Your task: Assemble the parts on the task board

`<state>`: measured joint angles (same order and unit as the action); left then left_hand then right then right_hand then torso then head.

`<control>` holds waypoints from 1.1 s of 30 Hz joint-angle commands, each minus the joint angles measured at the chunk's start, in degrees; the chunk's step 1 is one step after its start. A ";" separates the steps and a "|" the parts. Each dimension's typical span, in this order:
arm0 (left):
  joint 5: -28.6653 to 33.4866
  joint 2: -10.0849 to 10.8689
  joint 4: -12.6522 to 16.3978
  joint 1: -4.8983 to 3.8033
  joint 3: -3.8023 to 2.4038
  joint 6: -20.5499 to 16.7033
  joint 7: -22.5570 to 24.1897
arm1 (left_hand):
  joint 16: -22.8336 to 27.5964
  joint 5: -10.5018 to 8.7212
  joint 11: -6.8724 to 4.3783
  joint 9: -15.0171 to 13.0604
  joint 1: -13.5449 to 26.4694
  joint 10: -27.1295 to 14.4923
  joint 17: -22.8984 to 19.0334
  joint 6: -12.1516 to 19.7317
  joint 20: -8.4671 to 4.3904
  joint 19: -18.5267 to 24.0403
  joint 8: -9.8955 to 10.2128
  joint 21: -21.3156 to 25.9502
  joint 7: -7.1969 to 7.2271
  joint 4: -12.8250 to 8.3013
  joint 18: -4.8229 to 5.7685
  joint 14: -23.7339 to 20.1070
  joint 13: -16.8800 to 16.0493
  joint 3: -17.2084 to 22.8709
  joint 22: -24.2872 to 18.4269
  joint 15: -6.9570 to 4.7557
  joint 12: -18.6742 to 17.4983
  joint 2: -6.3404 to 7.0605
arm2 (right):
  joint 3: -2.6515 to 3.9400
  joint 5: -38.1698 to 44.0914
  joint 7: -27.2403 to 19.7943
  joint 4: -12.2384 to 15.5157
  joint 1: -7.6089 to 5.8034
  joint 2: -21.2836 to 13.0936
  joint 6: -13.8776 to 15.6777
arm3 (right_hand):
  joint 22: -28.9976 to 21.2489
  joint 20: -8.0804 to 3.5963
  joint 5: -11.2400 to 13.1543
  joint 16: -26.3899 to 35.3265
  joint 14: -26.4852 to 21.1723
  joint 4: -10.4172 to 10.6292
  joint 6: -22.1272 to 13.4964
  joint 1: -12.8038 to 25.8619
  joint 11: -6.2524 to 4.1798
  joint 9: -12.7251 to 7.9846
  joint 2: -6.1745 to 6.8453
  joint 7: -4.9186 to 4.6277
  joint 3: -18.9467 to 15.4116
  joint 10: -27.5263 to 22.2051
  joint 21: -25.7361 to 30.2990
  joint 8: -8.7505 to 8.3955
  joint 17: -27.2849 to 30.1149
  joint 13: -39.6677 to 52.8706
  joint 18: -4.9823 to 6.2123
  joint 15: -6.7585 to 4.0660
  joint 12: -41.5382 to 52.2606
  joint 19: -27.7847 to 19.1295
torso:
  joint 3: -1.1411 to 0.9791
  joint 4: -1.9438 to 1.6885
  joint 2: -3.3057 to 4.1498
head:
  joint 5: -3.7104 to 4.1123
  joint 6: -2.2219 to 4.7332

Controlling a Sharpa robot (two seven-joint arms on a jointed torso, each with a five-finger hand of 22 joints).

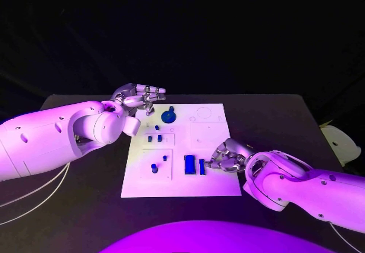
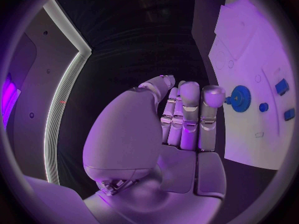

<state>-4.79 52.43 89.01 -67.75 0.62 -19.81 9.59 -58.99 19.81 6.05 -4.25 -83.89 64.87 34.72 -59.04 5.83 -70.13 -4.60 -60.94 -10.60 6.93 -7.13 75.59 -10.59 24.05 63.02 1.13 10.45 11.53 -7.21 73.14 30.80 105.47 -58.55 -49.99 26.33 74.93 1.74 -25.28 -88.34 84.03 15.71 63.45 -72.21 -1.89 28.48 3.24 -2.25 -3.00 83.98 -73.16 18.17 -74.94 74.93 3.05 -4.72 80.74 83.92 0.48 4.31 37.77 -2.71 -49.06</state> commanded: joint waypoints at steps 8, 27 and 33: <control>0.43 -0.91 -0.85 -0.02 -0.02 0.90 0.55 | 0.00 0.08 0.00 0.09 -0.09 -0.24 -0.02 0.50 0.31 -0.20 -0.13 0.04 0.00 -0.32 -0.43 -0.26 -0.08 0.11 -0.08 -0.04 0.26 -0.53 | 0.18 -0.40 -7.19 -0.51 -1.71 -1.41 2.86 | 11.20 -0.39 1.76 -0.10 5.21 -2.01 -0.20 -4.25 0.13 0.16 -0.37 0.03 0.53 0.20 -0.15 -0.29 -11.57 6.51 -0.12 -0.36 -0.31 1.69 | 0.08 0.14 -0.76 | -0.03 0.24; 0.54 -1.22 -0.96 -0.01 0.04 0.97 0.65 | 0.10 0.08 0.00 0.09 -0.08 -0.24 -0.21 0.49 0.32 -0.18 -0.17 0.08 0.01 -0.33 -0.44 -0.31 -0.09 0.14 -0.10 -0.04 0.33 -0.60 | 0.14 2.74 -5.24 -2.89 -0.96 2.50 3.89 | 11.23 -0.55 3.40 -0.13 5.23 -2.40 0.49 -5.44 -0.22 0.51 -0.67 0.46 0.53 0.68 -0.28 0.18 -11.66 7.06 -0.13 -0.61 0.28 1.76 | 0.14 0.18 -0.81 | -0.27 -0.13; 0.91 -1.34 -1.32 0.00 0.10 0.87 0.97 | 0.26 0.08 0.00 0.08 -0.07 -0.24 -0.51 0.49 0.32 -0.01 -0.17 0.33 0.01 -0.33 -0.50 -0.39 -0.10 0.14 -0.34 -0.03 0.35 -0.60 | 0.28 -2.37 -13.07 -2.01 -1.33 1.38 7.72 | 10.91 -0.53 3.21 0.15 5.09 -2.19 -0.64 -5.40 0.07 0.26 -0.68 -0.01 0.43 0.24 1.10 -0.51 -11.04 6.52 0.09 -0.48 -0.39 1.38 | 0.24 0.34 -1.11 | -0.44 0.47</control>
<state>-4.54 51.29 87.76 -67.72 0.73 -19.73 9.73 -58.99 19.81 6.06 -4.25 -83.89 64.87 34.27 -59.04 5.83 -70.13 -4.61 -60.90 -10.61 6.93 -7.13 75.59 -10.63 24.05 62.76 1.13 10.45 11.53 -7.03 73.83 24.01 103.29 -59.69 -48.41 30.58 74.91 1.53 -22.08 -88.34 83.82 13.59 63.19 -77.25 -1.77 28.83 2.45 -2.26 -2.43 83.87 -72.32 17.93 -74.92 75.10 3.05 -4.93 80.74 84.13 0.62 4.53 36.87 -3.08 -48.96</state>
